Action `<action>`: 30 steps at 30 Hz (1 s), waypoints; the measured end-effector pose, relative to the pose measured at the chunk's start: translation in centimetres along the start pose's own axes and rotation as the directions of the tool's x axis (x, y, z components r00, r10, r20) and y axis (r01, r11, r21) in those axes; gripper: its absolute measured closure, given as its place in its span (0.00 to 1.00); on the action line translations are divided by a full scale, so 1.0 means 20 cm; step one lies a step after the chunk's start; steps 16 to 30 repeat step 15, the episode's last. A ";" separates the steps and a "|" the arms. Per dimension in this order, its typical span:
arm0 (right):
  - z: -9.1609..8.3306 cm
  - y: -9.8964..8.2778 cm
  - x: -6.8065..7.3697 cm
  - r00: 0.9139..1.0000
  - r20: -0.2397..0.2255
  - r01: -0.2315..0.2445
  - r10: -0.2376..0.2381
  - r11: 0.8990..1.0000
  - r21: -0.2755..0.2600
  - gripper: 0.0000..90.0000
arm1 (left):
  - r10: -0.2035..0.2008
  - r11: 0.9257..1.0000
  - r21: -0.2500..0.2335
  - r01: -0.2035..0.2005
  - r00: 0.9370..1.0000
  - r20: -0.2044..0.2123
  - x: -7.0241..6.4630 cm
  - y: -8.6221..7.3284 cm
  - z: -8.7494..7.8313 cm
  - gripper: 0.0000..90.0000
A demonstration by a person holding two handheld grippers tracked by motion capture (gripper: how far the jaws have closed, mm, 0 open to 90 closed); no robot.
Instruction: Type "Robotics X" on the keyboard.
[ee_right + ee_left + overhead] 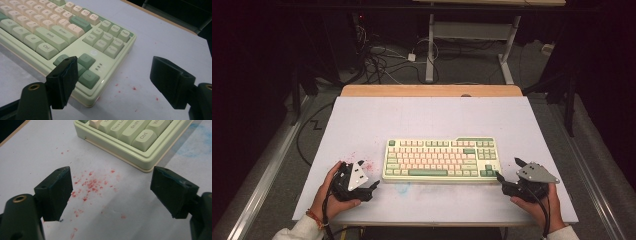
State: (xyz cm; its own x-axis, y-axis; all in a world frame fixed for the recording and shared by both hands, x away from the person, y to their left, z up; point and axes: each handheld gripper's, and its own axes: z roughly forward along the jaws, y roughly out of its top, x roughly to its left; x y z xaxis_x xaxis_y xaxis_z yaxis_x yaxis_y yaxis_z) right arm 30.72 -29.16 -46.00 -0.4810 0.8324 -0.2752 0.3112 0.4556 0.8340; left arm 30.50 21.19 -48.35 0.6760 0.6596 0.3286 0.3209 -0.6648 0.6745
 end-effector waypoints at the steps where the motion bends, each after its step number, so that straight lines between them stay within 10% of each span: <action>1: 0.00 0.00 0.00 1.000 0.002 0.000 0.000 1.000 -0.002 0.25 | 0.001 1.000 0.003 -0.001 1.000 -0.001 0.00 0.00 0.00 0.19; 30: 0.00 0.00 -0.01 1.000 0.010 0.005 -0.005 1.000 -0.008 0.25 | -0.011 1.000 0.002 0.011 1.000 -0.005 0.01 0.01 0.01 0.18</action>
